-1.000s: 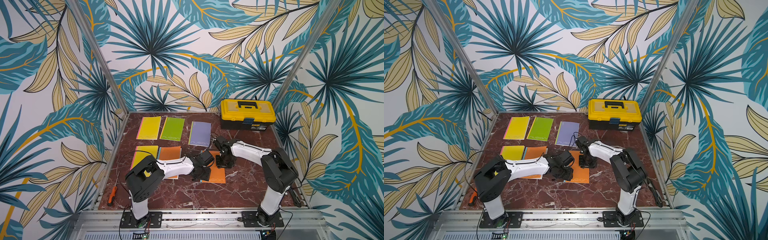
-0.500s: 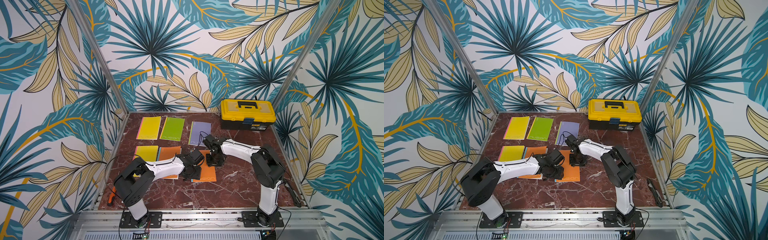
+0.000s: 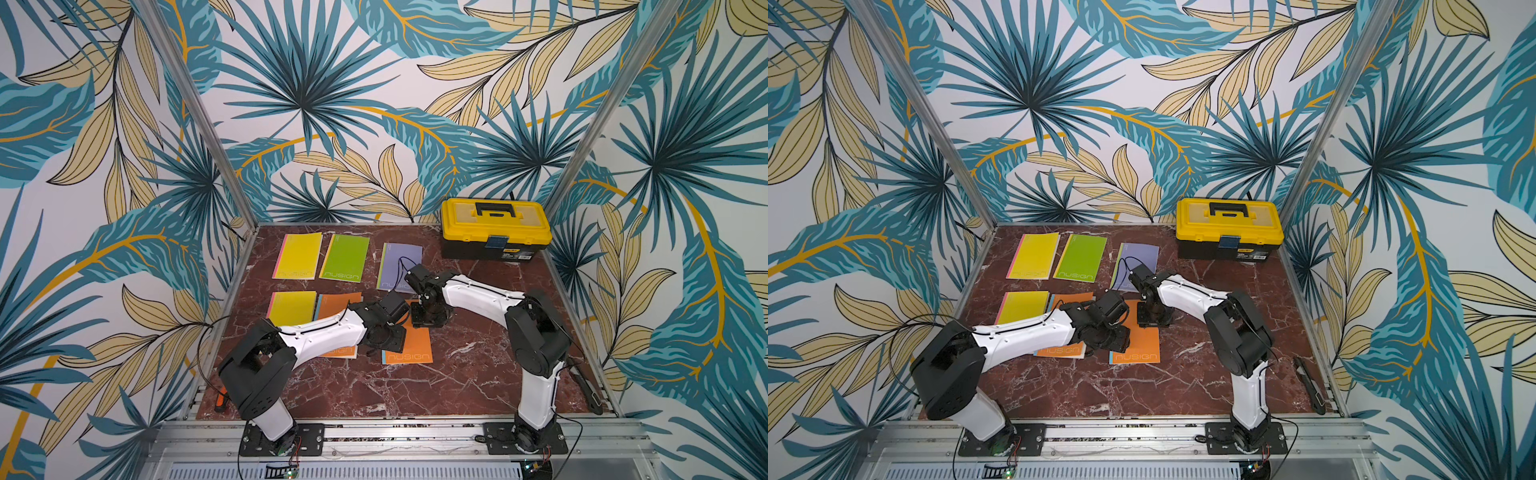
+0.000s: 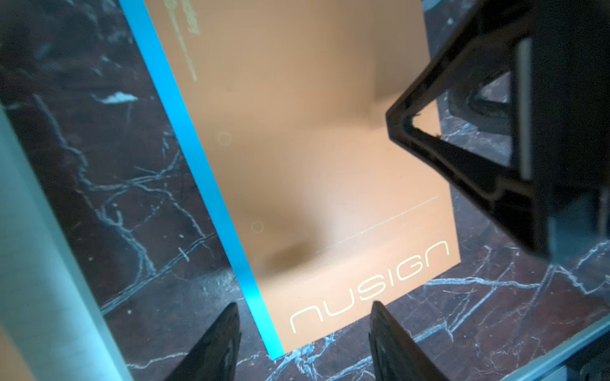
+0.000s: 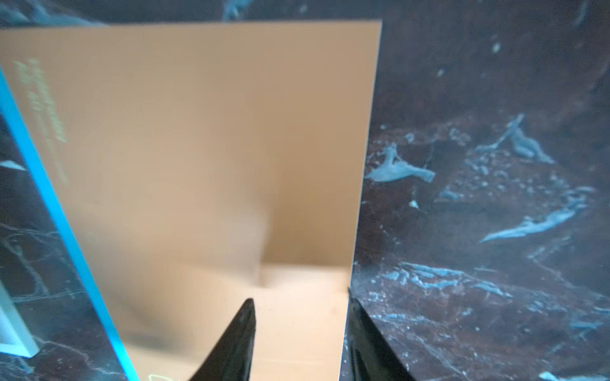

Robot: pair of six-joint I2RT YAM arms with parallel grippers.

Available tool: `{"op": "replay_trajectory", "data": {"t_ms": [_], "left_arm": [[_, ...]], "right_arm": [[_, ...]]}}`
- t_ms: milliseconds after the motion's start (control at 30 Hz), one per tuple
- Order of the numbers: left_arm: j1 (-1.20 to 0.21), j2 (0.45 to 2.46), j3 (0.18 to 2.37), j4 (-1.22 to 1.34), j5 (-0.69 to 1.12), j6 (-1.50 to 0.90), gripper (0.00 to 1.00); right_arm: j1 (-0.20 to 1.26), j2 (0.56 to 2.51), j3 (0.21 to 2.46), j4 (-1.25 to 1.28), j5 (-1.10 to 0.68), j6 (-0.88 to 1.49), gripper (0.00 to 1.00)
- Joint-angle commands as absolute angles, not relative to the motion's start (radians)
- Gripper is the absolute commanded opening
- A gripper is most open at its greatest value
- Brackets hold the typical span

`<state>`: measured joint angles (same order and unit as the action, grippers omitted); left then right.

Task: Close the notebook
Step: Move the notebook to the center of the board, then reset both arms

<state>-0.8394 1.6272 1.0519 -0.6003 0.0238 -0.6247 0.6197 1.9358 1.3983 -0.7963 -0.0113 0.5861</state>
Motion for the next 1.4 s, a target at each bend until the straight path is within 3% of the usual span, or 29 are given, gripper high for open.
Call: {"op": "replay_trajectory", "data": {"t_ms": [0,267,400,567,700,867,1100,1367], "left_arm": [[-0.839,1.587,1.082,-0.667,-0.03,-0.602,0.64],[-0.818,1.502,1.193,-0.791,-0.191,-0.532,0.77],[-0.79,1.457,1.255,-0.823,-0.27,-0.478,0.84],[-0.754,1.403,1.304,-0.782,-0.35,-0.405,0.9],[-0.71,1.384,1.347,-0.762,-0.39,-0.352,0.95],[-0.66,1.369,1.412,-0.8,-0.528,-0.303,1.0],[-0.504,1.321,1.419,-0.775,-0.439,-0.267,1.0],[-0.474,1.248,1.235,-0.445,-0.628,-0.092,1.0]], "right_arm": [[0.601,1.882,1.431,-0.847,0.025,0.559,0.47],[0.529,1.708,1.423,-0.895,0.154,0.478,0.59],[0.499,1.618,1.405,-0.887,0.197,0.429,0.69],[0.433,1.481,1.338,-0.831,0.21,0.38,0.9],[0.364,1.383,1.307,-0.806,0.201,0.35,0.99],[0.293,1.297,1.288,-0.777,0.218,0.347,0.99],[0.24,1.275,1.343,-0.792,0.411,0.33,0.99],[0.209,1.207,1.18,-0.489,0.657,0.221,0.99]]}}
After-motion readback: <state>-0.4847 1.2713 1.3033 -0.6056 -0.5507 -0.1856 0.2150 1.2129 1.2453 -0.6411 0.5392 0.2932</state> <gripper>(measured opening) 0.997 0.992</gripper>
